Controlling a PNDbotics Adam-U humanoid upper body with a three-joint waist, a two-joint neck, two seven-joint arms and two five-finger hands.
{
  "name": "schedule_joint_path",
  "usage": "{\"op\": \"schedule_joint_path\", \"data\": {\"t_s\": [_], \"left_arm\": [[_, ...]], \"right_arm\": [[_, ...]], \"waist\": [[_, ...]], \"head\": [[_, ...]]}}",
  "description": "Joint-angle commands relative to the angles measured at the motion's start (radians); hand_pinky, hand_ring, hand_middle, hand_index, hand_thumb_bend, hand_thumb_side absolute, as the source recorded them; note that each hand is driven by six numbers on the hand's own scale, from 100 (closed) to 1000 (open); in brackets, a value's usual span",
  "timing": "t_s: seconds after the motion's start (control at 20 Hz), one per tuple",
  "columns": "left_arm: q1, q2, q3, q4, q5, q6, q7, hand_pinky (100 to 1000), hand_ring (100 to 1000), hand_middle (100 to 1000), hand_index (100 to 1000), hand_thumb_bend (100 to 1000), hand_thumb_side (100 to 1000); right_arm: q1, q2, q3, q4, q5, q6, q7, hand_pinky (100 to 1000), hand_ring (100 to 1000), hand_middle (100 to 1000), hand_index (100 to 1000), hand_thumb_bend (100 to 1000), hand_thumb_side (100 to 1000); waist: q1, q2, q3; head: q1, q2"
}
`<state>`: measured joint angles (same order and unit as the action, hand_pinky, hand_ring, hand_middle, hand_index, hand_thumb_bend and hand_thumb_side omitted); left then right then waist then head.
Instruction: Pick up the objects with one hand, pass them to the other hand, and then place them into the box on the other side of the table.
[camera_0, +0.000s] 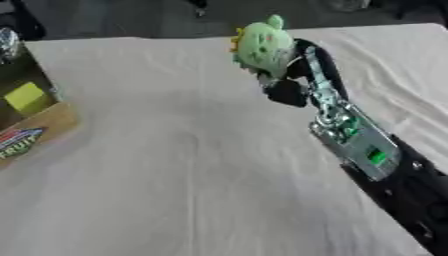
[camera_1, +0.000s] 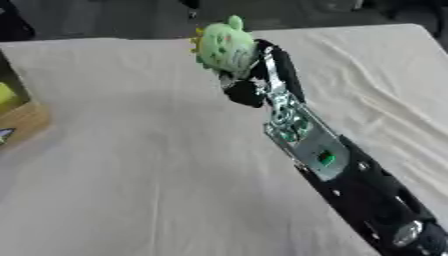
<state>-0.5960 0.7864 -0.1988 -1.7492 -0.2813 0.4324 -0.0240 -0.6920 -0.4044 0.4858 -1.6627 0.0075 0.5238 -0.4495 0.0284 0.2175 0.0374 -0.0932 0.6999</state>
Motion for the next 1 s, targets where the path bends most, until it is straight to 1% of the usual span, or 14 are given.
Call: {"op": "schedule_joint_path", "data": {"t_s": [0.05,0.3,0.4,0.55,0.75,1.0], "left_arm": [[-0.033,0.04,-0.019,-0.028,0.03,-0.014,-0.064,592,718,639,800,155,630],[-0.053,0.037,-0.049,-0.018,0.04,-0.015,-0.112,594,716,638,800,152,649],[-0.057,0.035,-0.057,-0.015,0.047,-0.017,-0.125,593,716,638,800,150,654],[-0.059,0.032,-0.066,-0.013,0.063,-0.019,-0.136,590,714,636,800,145,670],[-0.064,0.031,-0.084,-0.015,0.086,-0.023,-0.156,588,712,635,799,142,690],[-0.085,0.031,-0.117,-0.039,0.112,-0.021,-0.199,585,709,634,800,146,704]], "right_arm": [[-0.021,0.001,0.006,-0.024,0.0,-0.056,0.045,654,531,476,562,100,100],[-0.021,0.003,0.015,-0.037,-0.053,-0.142,0.137,644,526,473,561,100,100],[-0.02,0.004,0.014,-0.038,-0.097,-0.179,0.172,641,523,472,560,100,100],[-0.019,0.006,0.01,-0.033,-0.178,-0.225,0.2,637,518,469,557,100,107],[-0.021,0.005,0.016,-0.027,-0.246,-0.252,0.246,646,520,470,559,100,101],[-0.022,0.015,0.021,-0.024,-0.27,-0.268,0.314,649,519,469,557,100,100]], "waist": [[0.004,-0.019,0.0],[0.006,-0.018,-0.003],[0.007,-0.017,-0.003],[0.008,-0.017,-0.004],[0.01,-0.017,-0.003],[0.013,-0.016,0.0]], "head": [[0.006,-0.011],[0.007,-0.01],[0.008,-0.011],[0.009,-0.012],[0.011,-0.014],[0.012,-0.015]]}}
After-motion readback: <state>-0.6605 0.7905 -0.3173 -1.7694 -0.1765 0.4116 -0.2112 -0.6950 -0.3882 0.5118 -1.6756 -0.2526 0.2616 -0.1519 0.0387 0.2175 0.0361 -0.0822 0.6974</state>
